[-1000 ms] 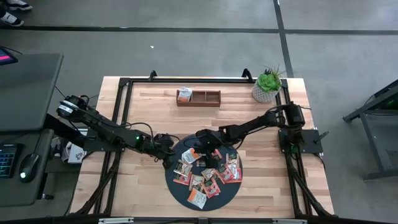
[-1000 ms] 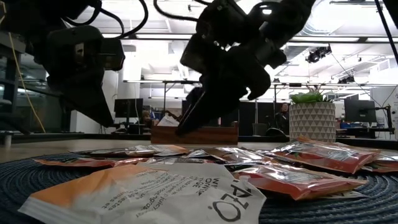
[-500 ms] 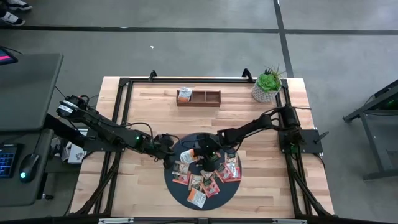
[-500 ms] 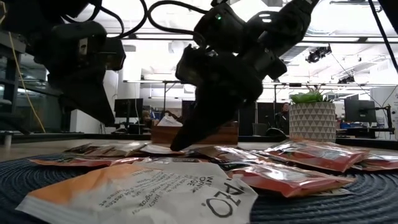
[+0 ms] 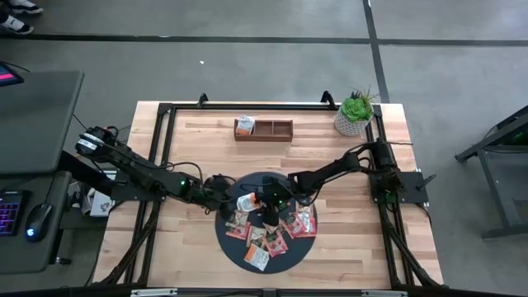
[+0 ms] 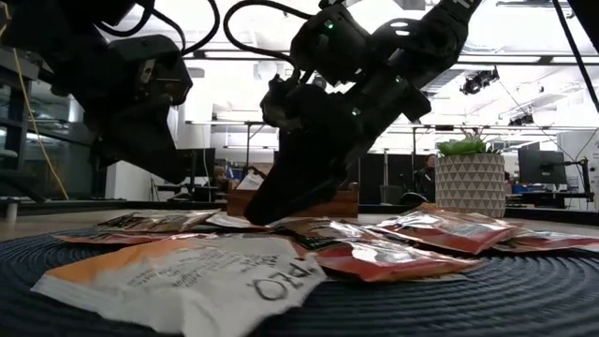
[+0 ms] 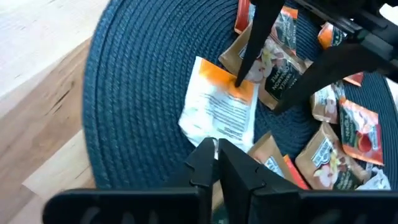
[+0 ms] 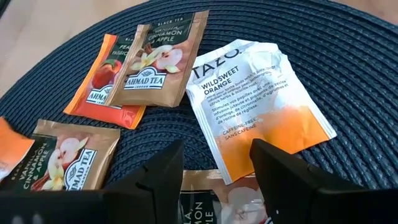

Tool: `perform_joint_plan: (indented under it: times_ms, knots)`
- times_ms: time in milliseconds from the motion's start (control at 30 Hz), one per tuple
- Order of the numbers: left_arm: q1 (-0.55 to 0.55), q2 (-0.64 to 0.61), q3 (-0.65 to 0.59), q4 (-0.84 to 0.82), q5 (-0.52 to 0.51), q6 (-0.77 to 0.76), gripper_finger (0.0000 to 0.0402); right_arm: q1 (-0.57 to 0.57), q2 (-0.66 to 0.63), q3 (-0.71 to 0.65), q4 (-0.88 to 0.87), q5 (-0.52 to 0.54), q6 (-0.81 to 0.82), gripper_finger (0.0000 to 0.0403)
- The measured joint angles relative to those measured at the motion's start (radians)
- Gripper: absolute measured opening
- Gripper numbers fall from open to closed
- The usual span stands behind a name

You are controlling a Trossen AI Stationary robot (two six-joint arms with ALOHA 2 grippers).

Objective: Pick & Place Tea
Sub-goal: Put the white tea bag into the left section of the wooden organizer

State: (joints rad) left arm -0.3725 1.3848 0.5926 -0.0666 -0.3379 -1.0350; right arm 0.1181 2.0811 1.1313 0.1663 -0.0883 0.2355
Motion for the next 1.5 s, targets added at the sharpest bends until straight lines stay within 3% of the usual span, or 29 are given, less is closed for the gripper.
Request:
perform_joint_plan:
  times_ms: [300,433,567,933,1500]
  knots:
    - [0.004,0.087,0.0,0.0,-0.035,-0.236,0.0127,0.0,0.001,-0.002,0.014,0.035,0.009,0.0188]
    - [0.035,0.116,0.0,-0.002,0.018,-0.333,0.0151,-0.001,0.002,-0.002,0.017,0.036,0.011,0.0188]
    - [0.082,0.124,0.0,0.037,0.093,-0.332,0.0157,-0.001,0.002,-0.002,0.018,0.037,0.01,0.0188]
    - [0.177,0.126,0.001,0.135,0.18,-0.245,0.0156,-0.001,0.002,-0.002,0.022,0.048,0.009,0.0188]
    - [0.176,0.126,0.0,0.105,0.235,-0.171,0.0156,-0.014,0.002,-0.002,0.027,0.056,0.0,0.0188]
